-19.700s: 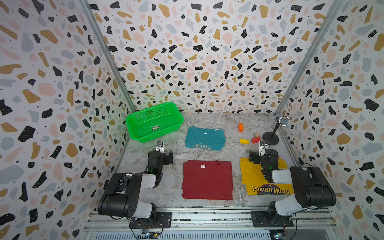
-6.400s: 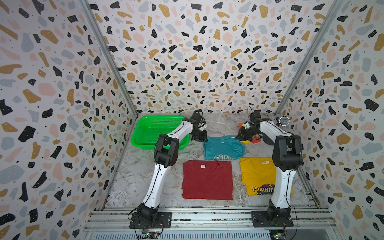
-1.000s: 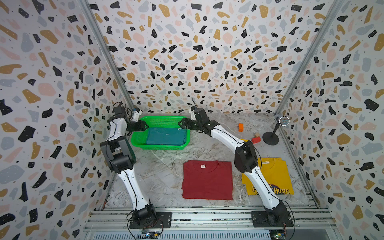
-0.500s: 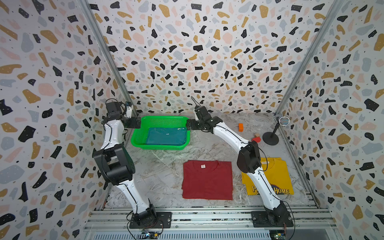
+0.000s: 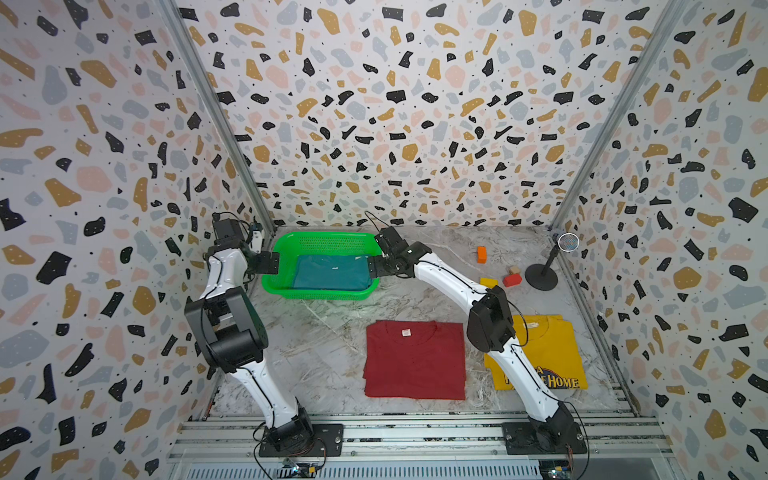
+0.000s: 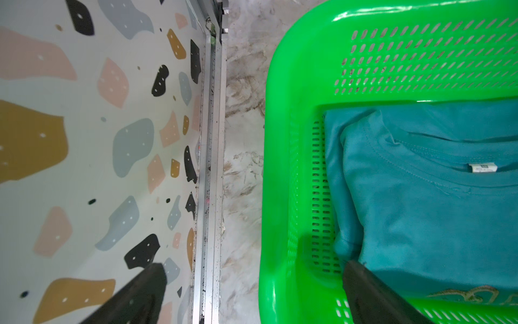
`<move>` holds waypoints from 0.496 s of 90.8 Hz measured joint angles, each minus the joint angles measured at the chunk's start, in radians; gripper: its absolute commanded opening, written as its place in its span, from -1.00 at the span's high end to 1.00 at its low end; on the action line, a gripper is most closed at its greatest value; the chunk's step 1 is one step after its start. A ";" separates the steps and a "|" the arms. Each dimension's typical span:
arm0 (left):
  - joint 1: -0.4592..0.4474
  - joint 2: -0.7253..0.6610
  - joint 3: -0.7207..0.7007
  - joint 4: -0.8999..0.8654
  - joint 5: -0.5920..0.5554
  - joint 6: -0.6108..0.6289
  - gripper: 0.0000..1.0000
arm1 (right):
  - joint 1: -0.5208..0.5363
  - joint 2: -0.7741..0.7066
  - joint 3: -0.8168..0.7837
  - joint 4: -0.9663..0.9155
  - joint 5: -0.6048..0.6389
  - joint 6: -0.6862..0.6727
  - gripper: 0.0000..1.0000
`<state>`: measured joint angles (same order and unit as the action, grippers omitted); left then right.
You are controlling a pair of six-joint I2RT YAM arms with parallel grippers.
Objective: Put the folded t-shirts into the basket
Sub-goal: Move the bin to the center of the board.
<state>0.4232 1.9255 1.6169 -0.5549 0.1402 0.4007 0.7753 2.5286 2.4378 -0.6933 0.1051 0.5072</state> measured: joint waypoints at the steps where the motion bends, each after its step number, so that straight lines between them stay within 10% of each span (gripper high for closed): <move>1: 0.000 -0.001 -0.002 0.001 0.000 0.000 -1.00 | 0.000 0.002 0.000 -0.002 0.003 0.000 -0.83; 45: -0.011 -0.077 -0.054 -0.067 0.081 0.003 -1.00 | -0.052 -0.142 -0.283 -0.023 0.111 -0.067 -0.90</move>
<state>0.4122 1.8484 1.5627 -0.6220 0.2211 0.4034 0.7235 2.3871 2.1548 -0.7158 0.2165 0.4404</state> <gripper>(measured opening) 0.998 0.945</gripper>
